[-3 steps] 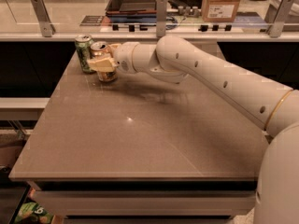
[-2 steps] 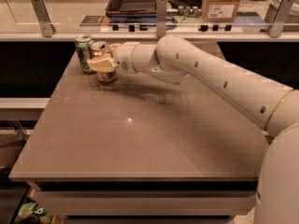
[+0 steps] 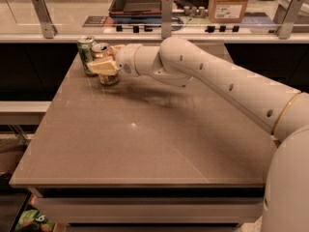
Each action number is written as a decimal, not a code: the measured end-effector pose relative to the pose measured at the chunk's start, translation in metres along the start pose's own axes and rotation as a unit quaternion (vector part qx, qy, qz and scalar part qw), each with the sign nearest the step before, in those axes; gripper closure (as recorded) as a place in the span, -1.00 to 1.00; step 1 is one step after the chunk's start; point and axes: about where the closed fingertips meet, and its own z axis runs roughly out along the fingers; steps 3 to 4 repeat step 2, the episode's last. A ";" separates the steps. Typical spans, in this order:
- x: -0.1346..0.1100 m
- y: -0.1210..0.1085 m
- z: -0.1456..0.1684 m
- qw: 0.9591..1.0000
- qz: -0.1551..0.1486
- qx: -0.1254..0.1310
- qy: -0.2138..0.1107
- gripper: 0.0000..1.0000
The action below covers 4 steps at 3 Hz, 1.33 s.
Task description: Move orange can near green can
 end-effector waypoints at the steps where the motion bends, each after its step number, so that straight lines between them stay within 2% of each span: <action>1: 0.000 0.002 0.002 1.000 0.000 -0.002 0.000 -1.00; 4: 0.000 0.002 0.002 1.000 0.000 -0.002 0.000 -1.00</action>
Offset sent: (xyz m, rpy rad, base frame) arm -0.0008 0.0021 -0.0001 0.0003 0.0004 0.0032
